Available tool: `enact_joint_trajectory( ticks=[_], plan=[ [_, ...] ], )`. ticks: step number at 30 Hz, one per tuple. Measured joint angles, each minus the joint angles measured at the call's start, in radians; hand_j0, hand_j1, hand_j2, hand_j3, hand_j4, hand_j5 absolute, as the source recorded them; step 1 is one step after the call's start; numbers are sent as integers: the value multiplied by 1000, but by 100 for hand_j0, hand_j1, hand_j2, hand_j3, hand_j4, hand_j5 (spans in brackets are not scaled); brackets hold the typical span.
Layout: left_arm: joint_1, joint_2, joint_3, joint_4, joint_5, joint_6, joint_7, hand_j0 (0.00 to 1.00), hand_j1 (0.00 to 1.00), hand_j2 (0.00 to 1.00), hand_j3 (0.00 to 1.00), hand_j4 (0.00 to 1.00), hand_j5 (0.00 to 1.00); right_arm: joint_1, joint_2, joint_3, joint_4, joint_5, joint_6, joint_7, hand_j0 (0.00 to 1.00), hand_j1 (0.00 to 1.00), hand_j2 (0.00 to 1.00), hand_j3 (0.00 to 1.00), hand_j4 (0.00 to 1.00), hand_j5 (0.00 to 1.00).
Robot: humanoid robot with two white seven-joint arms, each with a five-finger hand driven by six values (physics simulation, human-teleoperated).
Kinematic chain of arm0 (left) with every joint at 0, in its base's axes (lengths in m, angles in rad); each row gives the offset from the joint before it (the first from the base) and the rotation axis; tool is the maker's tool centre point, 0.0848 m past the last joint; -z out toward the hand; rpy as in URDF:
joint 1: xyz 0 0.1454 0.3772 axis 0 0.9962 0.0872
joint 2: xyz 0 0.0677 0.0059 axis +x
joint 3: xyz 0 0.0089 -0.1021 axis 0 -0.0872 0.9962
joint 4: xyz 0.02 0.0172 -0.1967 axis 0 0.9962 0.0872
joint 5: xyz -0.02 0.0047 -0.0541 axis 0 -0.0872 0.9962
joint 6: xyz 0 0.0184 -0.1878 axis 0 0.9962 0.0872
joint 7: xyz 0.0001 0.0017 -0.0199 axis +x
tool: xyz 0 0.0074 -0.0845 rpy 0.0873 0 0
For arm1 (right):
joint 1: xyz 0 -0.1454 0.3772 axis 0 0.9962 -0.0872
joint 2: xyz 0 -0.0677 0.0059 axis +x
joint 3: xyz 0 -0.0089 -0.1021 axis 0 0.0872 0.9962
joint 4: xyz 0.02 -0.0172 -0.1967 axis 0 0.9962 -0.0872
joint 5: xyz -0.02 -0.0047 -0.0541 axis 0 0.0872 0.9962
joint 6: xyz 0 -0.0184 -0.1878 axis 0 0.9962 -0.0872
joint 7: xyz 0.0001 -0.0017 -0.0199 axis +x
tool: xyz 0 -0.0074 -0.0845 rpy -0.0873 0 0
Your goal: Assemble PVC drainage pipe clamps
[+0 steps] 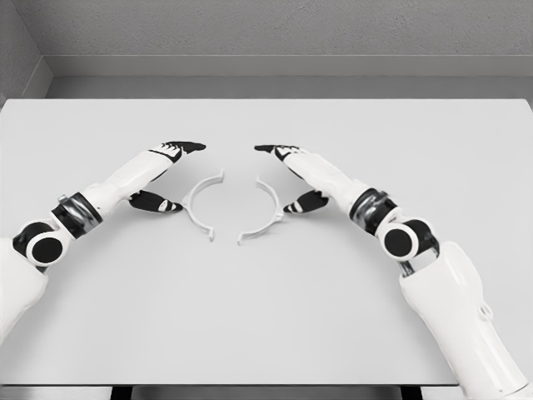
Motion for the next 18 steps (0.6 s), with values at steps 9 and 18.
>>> enact_joint_trajectory(
  ticks=[9,18],
  plan=[
    [0,2,2,-1,0,0,0,100,100,100,100,100,100,109,-50,-207,-161,-11,8,10,100,100,100,100,100,100],
    [-31,3,3,33,1,0,0,100,100,100,100,100,100,324,-209,-599,-286,-136,-258,61,100,100,100,100,100,100]
  ],
)
